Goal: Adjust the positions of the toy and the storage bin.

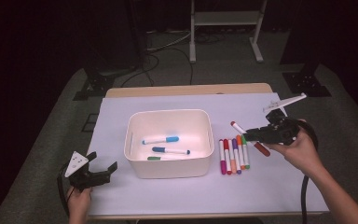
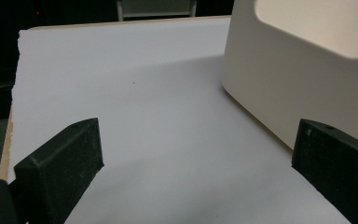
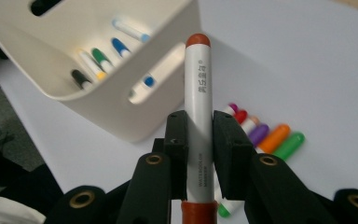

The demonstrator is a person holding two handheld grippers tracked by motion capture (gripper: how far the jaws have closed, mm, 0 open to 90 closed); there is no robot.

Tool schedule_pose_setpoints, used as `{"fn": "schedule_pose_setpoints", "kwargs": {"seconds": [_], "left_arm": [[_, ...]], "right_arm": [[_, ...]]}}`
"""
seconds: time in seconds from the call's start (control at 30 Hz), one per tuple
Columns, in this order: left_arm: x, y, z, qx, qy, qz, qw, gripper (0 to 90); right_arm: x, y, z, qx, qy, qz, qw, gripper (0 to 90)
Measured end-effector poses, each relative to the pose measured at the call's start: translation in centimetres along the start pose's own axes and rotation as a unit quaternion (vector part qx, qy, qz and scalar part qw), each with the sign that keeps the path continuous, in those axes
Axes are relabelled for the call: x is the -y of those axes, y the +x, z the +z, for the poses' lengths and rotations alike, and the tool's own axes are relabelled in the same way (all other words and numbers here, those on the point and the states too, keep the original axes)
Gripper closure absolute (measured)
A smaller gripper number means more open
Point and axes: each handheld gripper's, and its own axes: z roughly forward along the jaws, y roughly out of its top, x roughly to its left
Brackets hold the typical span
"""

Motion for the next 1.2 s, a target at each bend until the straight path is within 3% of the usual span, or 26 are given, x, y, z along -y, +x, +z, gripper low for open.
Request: {"fn": "schedule_pose_setpoints", "kwargs": {"seconds": [0.17, 0.3, 0.63, 0.9, 1.2], "left_arm": [[0.0, 0.0, 0.0, 0.001, 0.001, 0.001, 1.0000, 0.6], [0.0, 0.1, 0.0, 0.001, 0.001, 0.001, 1.0000, 0.6], [0.0, 0.1, 0.0, 0.003, -0.001, 0.000, 1.0000, 0.6], [0.0, 0.1, 0.0, 0.004, -0.003, -0.001, 1.0000, 0.6], [0.0, 0.1, 0.0, 0.004, -0.003, -0.002, 1.0000, 0.5]], "right_arm": [[-2.5, 2.1, -0.1, -0.016, -0.004, -0.027, 0.9995, 75.7], [-4.6, 4.1, 0.3, -0.042, -0.008, -0.050, 0.9979, 75.7], [-8.8, 8.8, 3.0, -0.099, 0.016, -0.104, 0.9895, 75.7], [-10.8, 11.3, 6.0, -0.137, 0.038, -0.125, 0.9819, 75.7], [-11.6, 12.8, 9.3, -0.169, 0.062, -0.141, 0.9735, 75.7]]}}
